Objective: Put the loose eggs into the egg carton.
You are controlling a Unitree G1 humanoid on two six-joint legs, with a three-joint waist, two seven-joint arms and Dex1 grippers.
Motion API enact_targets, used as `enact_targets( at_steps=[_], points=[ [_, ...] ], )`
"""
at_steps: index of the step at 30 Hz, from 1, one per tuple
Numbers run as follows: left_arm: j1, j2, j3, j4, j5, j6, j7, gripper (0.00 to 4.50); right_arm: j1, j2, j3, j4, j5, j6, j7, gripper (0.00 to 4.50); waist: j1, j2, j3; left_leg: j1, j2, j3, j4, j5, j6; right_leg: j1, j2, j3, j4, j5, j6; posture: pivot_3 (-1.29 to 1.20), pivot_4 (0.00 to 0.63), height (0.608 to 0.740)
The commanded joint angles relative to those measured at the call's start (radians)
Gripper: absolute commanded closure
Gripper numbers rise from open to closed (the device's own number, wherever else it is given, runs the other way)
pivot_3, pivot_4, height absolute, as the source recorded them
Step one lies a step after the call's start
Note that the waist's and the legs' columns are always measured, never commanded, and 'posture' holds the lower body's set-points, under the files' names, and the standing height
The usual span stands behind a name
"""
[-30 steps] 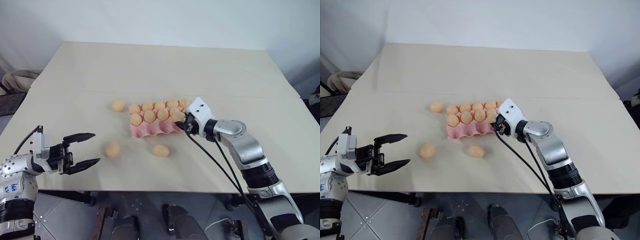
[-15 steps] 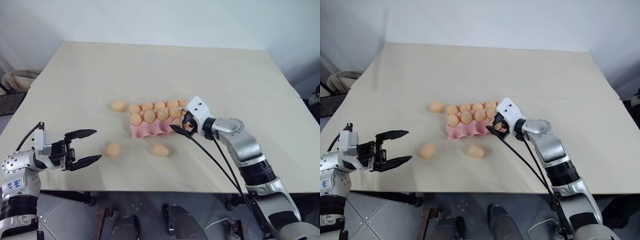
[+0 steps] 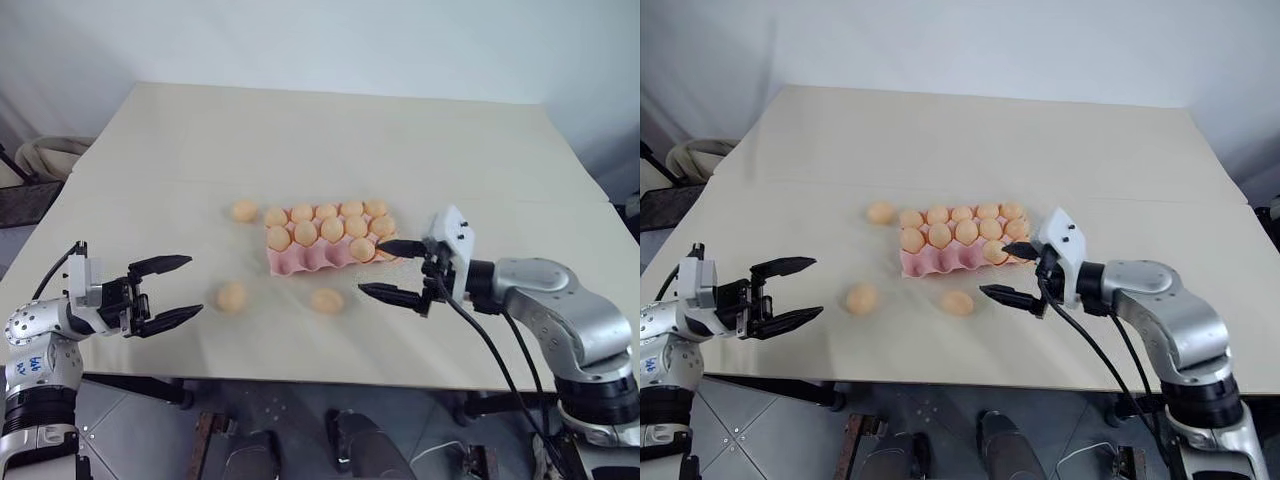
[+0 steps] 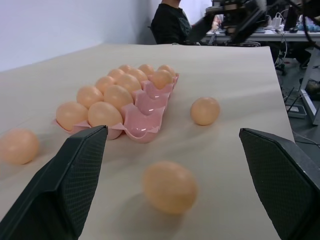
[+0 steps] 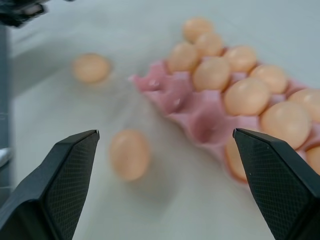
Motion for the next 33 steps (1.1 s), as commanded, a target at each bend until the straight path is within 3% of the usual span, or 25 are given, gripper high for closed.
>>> enact_targets(
  at_steps=[1,6,11,19,26,33],
  points=[
    [-0.006,0.011,0.025,-0.009,-0.008,-0.002,-0.037,0.0,0.1,-0.007,-0.106,-0.061,0.071,-0.091,0.046,0.01,0.001,0.0,0.0,0.0,0.0,0.0,0.0,0.0,0.0,0.001,0.0,0.0,0.0,0.0,0.0,0.0,0.15,0.74],
    [-0.015,0.018,0.029,-0.002,-0.006,0.003,-0.039,0.0,0.274,-0.006,-0.179,-0.048,0.073,-0.246,0.107,0.01,0.001,0.0,0.0,0.001,0.0,0.0,0.001,0.0,0.0,0.002,0.0,0.001,0.0,0.0,0.002,0.0,0.15,0.74],
    [-0.027,0.028,0.032,0.01,0.001,0.008,-0.037,0.0,0.405,-0.076,-0.253,0.031,0.031,-0.395,0.22,0.01,0.0,0.0,0.0,0.002,-0.001,0.001,0.002,0.0,0.0,0.003,0.0,0.001,0.0,0.001,0.002,0.0,0.15,0.74],
    [-0.032,0.036,0.035,0.015,-0.001,0.012,-0.045,0.0,0.444,-0.139,-0.281,0.108,0.027,-0.485,0.282,0.01,-0.001,0.0,0.0,0.003,-0.001,0.001,0.004,0.0,0.001,0.004,0.001,0.001,0.001,0.001,0.002,0.0,0.15,0.74],
    [-0.023,0.037,0.037,0.0,-0.006,0.015,-0.044,0.0,0.344,-0.105,-0.17,0.023,0.032,-0.389,0.134,0.01,-0.002,0.0,0.0,0.003,-0.001,0.002,0.004,0.0,0.001,0.004,0.0,0.002,0.001,0.001,0.002,0.0,0.15,0.74],
    [-0.017,0.028,0.03,-0.011,-0.001,0.01,-0.034,0.0,0.127,0.007,0.098,0.035,-0.153,-0.279,-0.122,0.01,-0.002,0.0,0.0,0.002,0.0,0.001,0.003,0.0,0.0,0.002,0.0,0.002,0.001,0.0,0.001,0.0,0.15,0.74]
  ],
)
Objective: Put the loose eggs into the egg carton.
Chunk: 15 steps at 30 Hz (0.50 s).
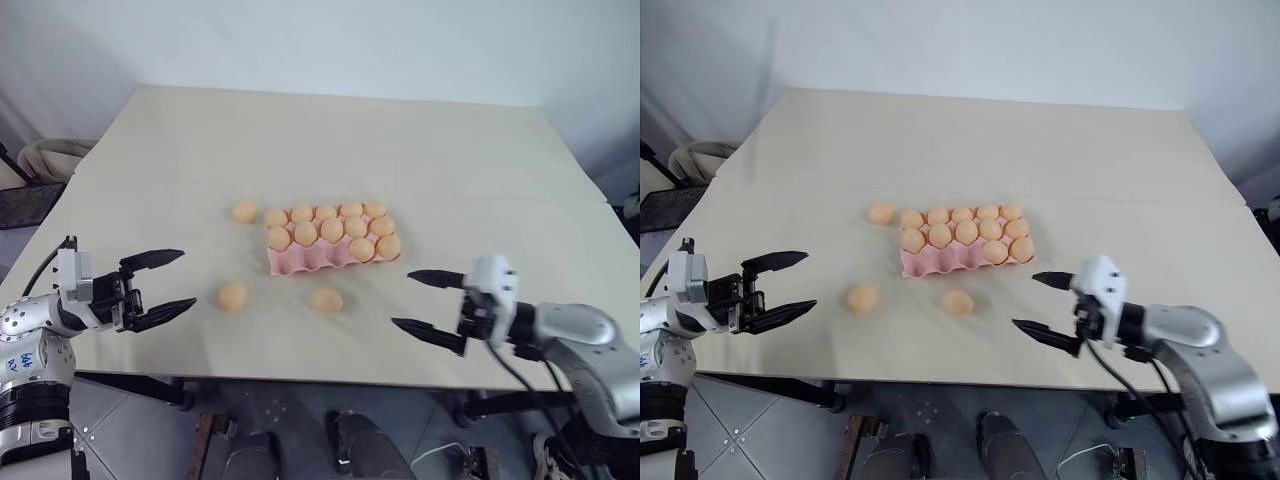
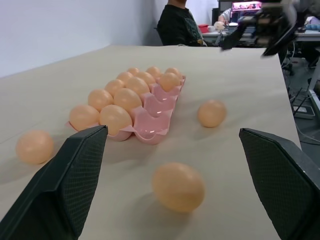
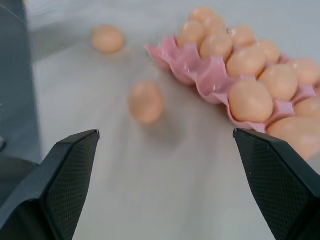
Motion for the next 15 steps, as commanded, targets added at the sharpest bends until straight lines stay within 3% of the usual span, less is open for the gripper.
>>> enact_targets(
  at_steps=[1,6,15],
  points=[
    [-0.003,0.005,0.01,-0.034,-0.001,-0.004,-0.033,0.0,-0.056,0.06,0.078,-0.01,-0.05,-0.001,-0.077,0.01,0.002,0.0,0.0,0.0,0.0,0.0,0.0,0.0,0.0,0.0,0.0,0.0,0.0,0.0,0.0,0.0,0.15,0.74],
    [0.007,0.001,0.01,-0.05,-0.002,-0.005,-0.028,0.0,-0.126,0.145,0.181,0.028,-0.108,0.02,-0.137,0.01,0.003,0.0,0.0,-0.002,0.0,0.0,-0.003,-0.001,-0.001,-0.002,0.0,-0.002,-0.001,-0.001,-0.001,0.0,0.15,0.74],
    [0.055,0.001,0.03,-0.1,-0.022,0.005,-0.021,0.0,-0.181,0.201,0.305,0.065,-0.111,0.06,-0.097,0.01,-0.001,0.0,0.0,-0.002,0.0,0.0,-0.002,-0.002,0.0,-0.002,0.0,-0.002,0.0,-0.001,-0.001,0.0,0.15,0.74]
  ],
)
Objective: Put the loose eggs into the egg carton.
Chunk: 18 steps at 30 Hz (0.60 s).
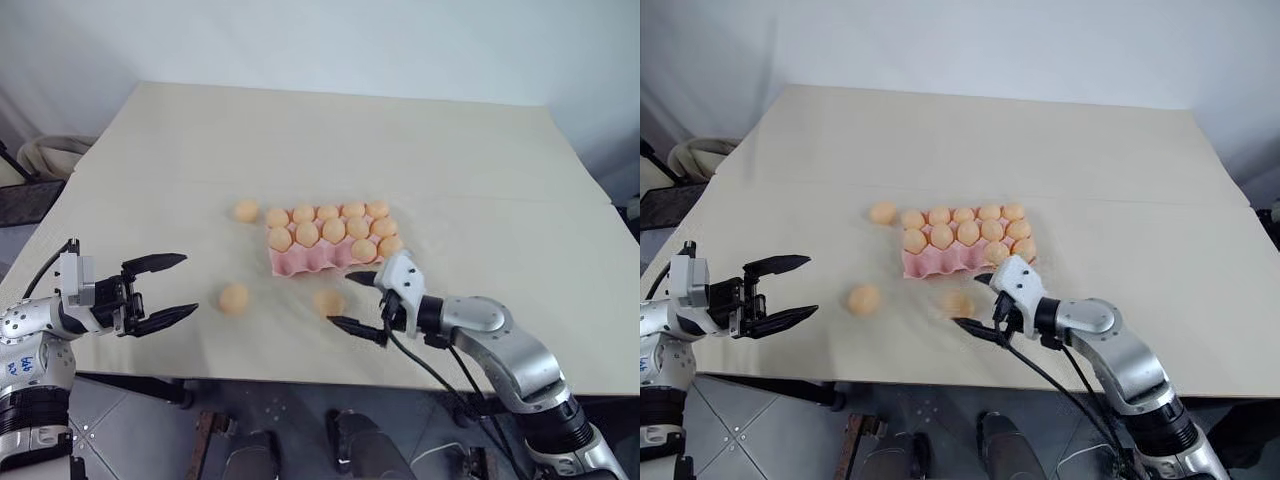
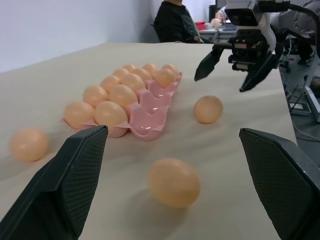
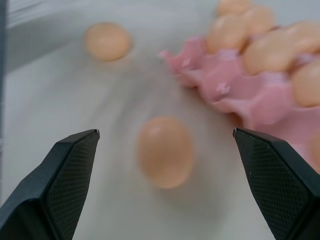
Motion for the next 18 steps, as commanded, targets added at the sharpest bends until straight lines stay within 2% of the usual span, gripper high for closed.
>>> enact_targets(
  at_steps=[1,4,10,18],
  points=[
    [0.013,0.003,0.029,-0.045,-0.021,0.005,-0.02,0.0,-0.055,0.029,0.045,0.028,-0.014,0.036,-0.001,0.01,-0.002,0.0,0.0,0.001,0.0,0.0,0.0,0.0,0.0,0.0,0.0,0.0,0.001,0.0,0.0,0.0,0.15,0.74],
    [0.011,0.002,0.031,-0.046,-0.016,0.003,-0.012,0.0,-0.086,0.048,0.1,0.069,-0.055,0.029,-0.001,0.01,0.0,0.0,0.0,0.001,0.0,0.0,0.001,0.0,0.0,0.0,0.0,0.0,0.001,0.0,0.0,0.0,0.15,0.74],
    [0.002,-0.007,0.034,-0.041,-0.008,-0.004,0.001,0.0,-0.134,0.093,0.095,0.161,-0.093,-0.014,-0.008,0.01,0.001,0.0,0.0,0.0,0.0,0.001,0.0,0.0,0.0,0.0,0.0,0.0,0.0,0.0,0.0,0.0,0.15,0.74],
    [0.001,-0.014,0.039,-0.034,-0.002,-0.01,0.006,0.0,-0.143,0.086,0.102,0.173,-0.117,-0.013,0.019,0.01,0.0,0.0,0.0,0.0,0.0,0.0,0.0,0.0,0.0,0.0,-0.001,-0.001,0.0,0.0,0.0,0.0,0.15,0.74]
  ],
)
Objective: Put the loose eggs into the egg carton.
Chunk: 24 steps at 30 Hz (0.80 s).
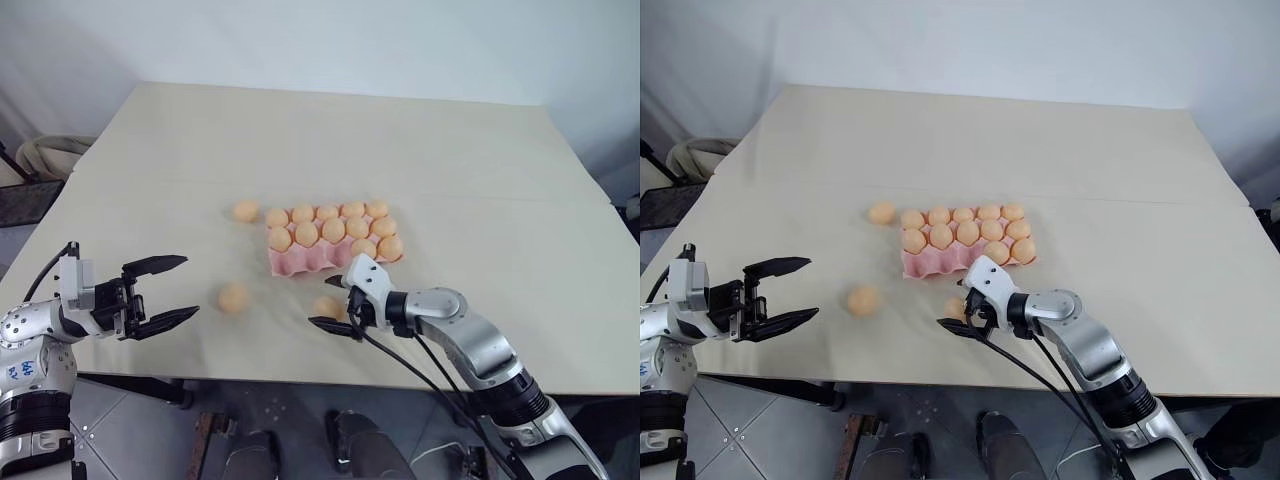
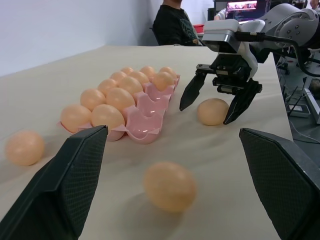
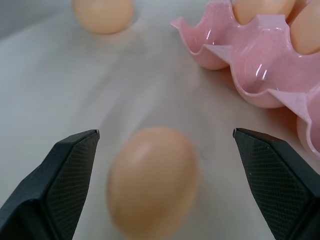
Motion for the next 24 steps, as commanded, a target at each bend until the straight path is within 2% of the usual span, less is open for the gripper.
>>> enact_targets(
  at_steps=[1,4,10,12,19,24],
  points=[
    [-0.006,0.002,0.024,-0.018,-0.001,-0.016,0.004,0.0,-0.01,-0.006,-0.006,-0.021,-0.001,-0.019,0.021,0.01,0.0,0.0,0.0,0.0,0.0,0.0,0.0,0.0,0.0,0.0,0.0,0.0,0.0,0.0,0.0,0.0,0.15,0.74],
    [-0.008,-0.002,0.021,-0.014,0.002,-0.022,0.006,0.0,-0.006,-0.008,-0.012,-0.027,-0.003,-0.018,0.027,0.6,0.0,0.0,0.0,0.0,0.0,0.0,0.0,0.0,0.0,0.0,0.0,0.0,0.0,0.0,0.0,0.0,0.15,0.74],
    [-0.008,-0.011,0.015,-0.013,0.005,-0.029,0.008,0.0,0.004,-0.023,-0.02,-0.049,-0.007,-0.012,0.034,2.53,0.0,0.0,0.0,0.0,0.0,0.0,0.0,0.0,0.0,0.0,0.0,0.0,0.0,0.0,0.0,0.0,0.15,0.74],
    [-0.008,-0.013,0.014,-0.012,0.006,-0.032,0.008,0.0,0.006,-0.034,-0.027,-0.06,-0.004,-0.008,0.039,2.82,0.001,0.0,0.0,0.0,0.0,0.0,0.0,0.0,0.0,0.0,0.0,0.0,0.0,0.0,0.0,0.0,0.15,0.74],
    [-0.011,-0.019,0.013,-0.006,0.007,-0.038,0.007,0.0,-0.035,-0.058,-0.084,-0.113,0.023,0.019,0.035,2.95,0.0,0.0,0.0,0.0,0.0,0.0,0.0,0.0,0.0,0.0,0.0,0.0,0.0,0.0,0.0,0.0,0.15,0.74],
    [-0.027,-0.023,0.008,0.009,0.012,-0.042,0.009,0.0,-0.181,0.019,-0.157,-0.052,0.023,0.022,-0.054,2.95,-0.003,0.0,0.0,0.001,0.0,0.0,0.001,0.0,0.0,0.0,0.0,0.0,0.001,0.0,0.0,0.0,0.15,0.74]
  ],
)
